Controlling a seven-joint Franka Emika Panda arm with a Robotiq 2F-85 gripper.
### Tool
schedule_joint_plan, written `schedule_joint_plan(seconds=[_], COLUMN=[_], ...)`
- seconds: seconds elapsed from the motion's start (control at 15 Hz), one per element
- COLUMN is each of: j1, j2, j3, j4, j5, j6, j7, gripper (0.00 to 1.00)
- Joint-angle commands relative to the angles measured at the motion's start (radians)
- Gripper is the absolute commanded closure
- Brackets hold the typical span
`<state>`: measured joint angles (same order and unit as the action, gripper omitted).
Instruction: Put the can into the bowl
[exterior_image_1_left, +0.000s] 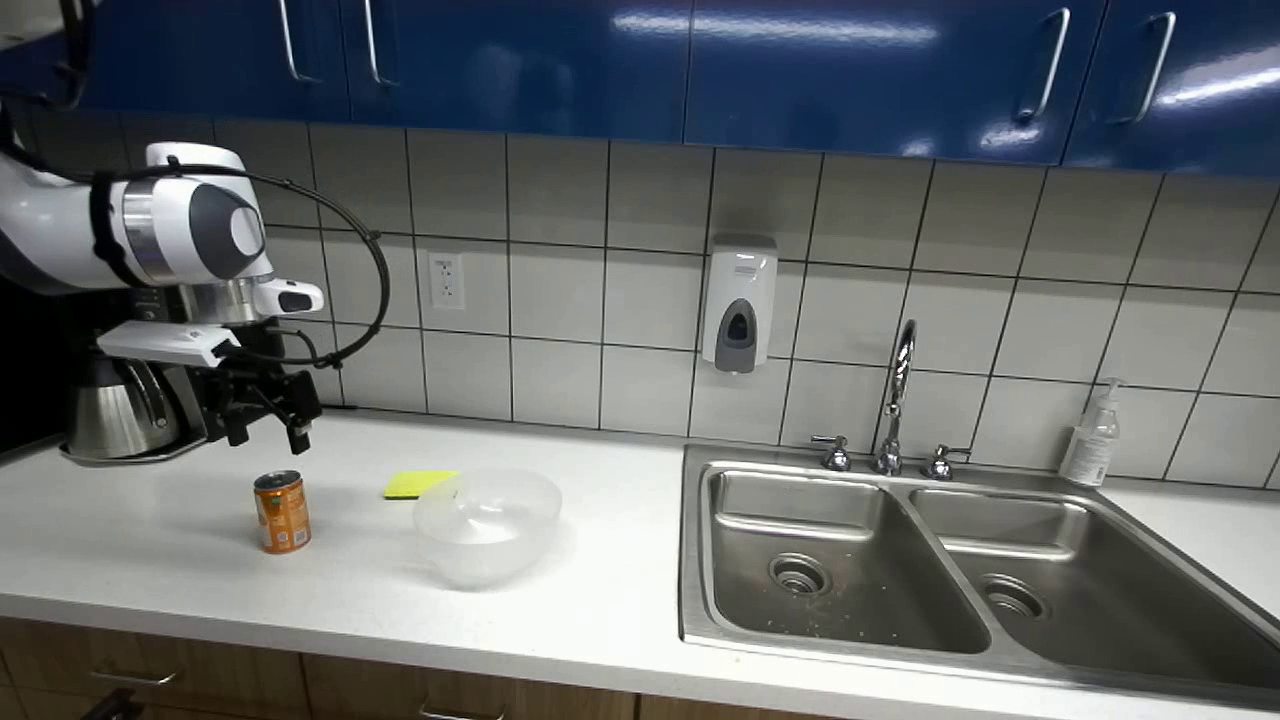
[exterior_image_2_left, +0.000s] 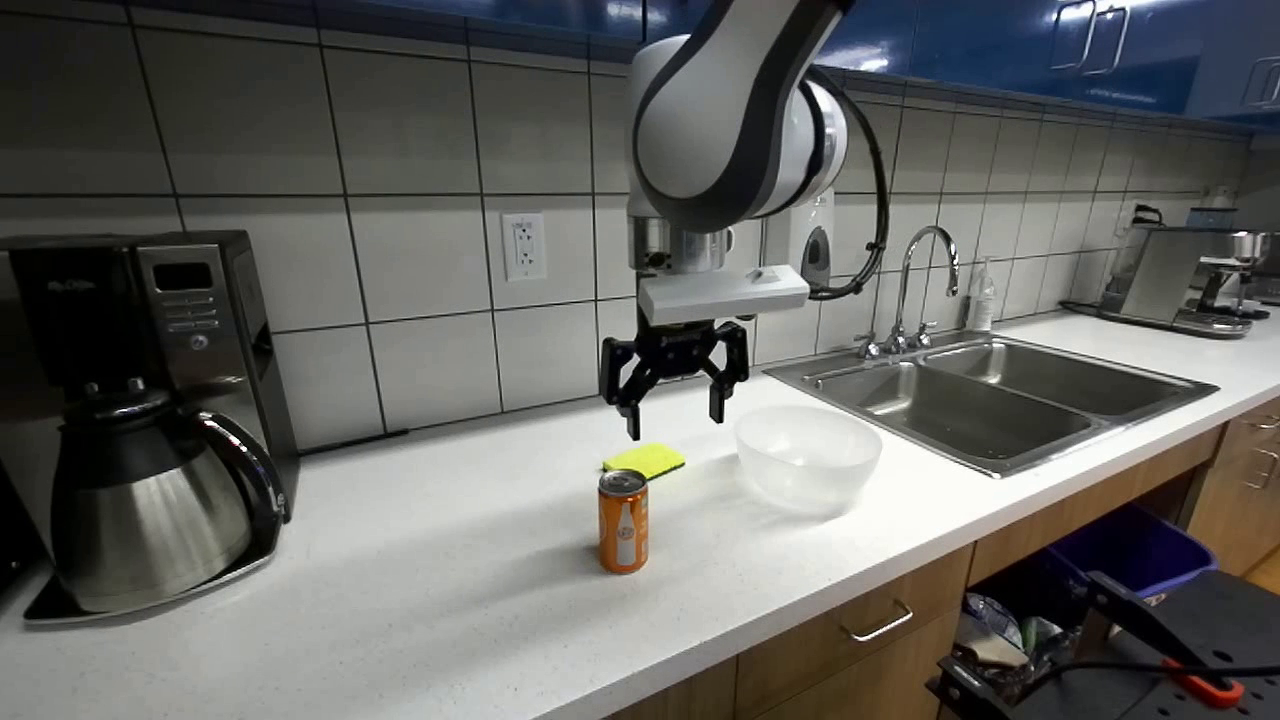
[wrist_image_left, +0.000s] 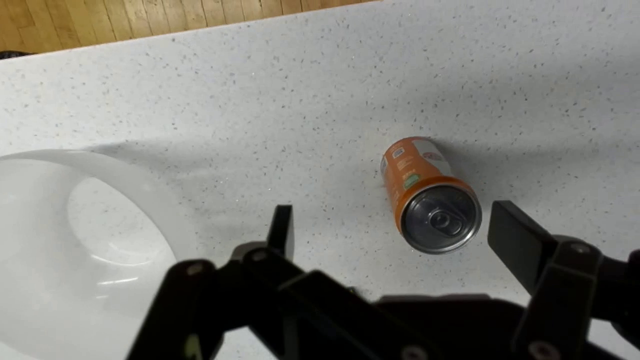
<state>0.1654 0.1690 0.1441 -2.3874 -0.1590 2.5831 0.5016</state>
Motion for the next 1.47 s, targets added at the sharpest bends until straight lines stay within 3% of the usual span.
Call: schedule_joint_plan(seconds=[0.0,0.73,1.4], j1=[0.053,0.170,0.201], j2=[0.100,0.279,0.359], j3=[-0.033,-0.116,-0.157], j4=[0.086,0.232,0.276], j5=[-0.026,-0.006,0.000], j6=[0.002,0.009,0.017], j7=[0.051,0.065,0.055], gripper=[0.00,0.00,0.00])
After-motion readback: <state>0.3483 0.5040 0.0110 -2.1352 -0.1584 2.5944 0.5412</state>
